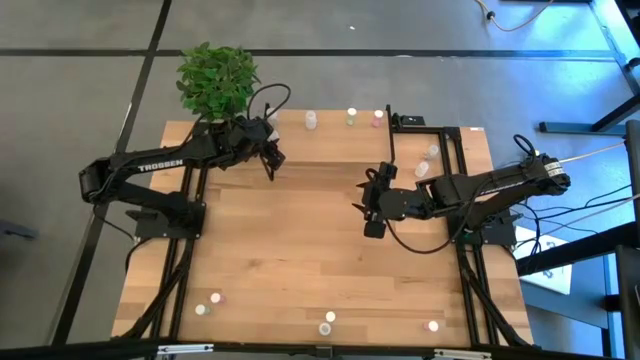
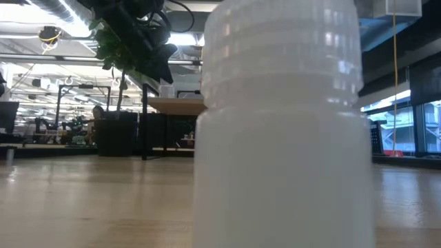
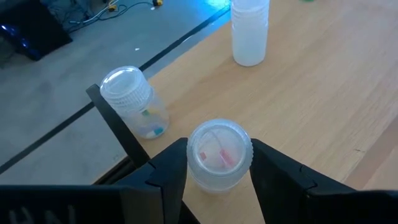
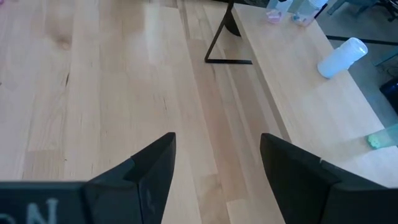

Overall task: Pick and place medicine bottles onto shelf by color
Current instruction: Put the middle right transparent pill bottle on the shelf aligned with the other transparent pill bottle

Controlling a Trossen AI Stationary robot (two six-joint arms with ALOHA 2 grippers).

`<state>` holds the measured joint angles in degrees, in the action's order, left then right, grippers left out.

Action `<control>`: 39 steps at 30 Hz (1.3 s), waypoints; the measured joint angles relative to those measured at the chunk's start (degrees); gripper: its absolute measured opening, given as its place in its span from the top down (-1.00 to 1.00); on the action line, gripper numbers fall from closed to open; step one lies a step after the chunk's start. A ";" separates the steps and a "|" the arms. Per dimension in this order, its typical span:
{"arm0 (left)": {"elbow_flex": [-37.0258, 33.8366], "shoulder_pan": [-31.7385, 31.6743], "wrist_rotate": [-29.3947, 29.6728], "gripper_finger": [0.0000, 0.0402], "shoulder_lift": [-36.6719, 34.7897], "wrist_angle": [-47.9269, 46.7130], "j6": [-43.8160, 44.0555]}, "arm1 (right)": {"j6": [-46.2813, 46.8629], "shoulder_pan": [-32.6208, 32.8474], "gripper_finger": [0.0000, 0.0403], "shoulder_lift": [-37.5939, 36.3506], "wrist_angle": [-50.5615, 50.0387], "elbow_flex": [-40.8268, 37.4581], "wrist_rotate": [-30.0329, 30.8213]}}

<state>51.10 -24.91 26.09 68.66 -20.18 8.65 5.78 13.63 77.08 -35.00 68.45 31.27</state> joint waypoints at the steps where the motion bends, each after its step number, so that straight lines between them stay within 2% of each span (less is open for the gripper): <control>1: -0.01 0.00 0.00 0.21 0.00 0.13 0.21 | 0.00 0.00 -0.17 0.00 0.00 0.00 0.00; 7: -0.01 0.00 0.00 0.21 0.00 0.17 0.21 | 0.53 0.01 -0.17 0.00 0.00 0.00 0.38; 18: 0.00 0.00 0.00 0.20 0.00 0.13 0.21 | 1.44 0.02 -0.17 0.00 -0.04 -0.02 7.32; 39: 0.00 0.00 0.00 0.20 0.00 0.11 0.19 | 1.42 0.01 -0.17 0.00 1.33 -0.03 6.10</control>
<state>51.10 -24.91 26.09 68.66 -20.08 8.84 7.20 13.63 77.08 -33.67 68.42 37.36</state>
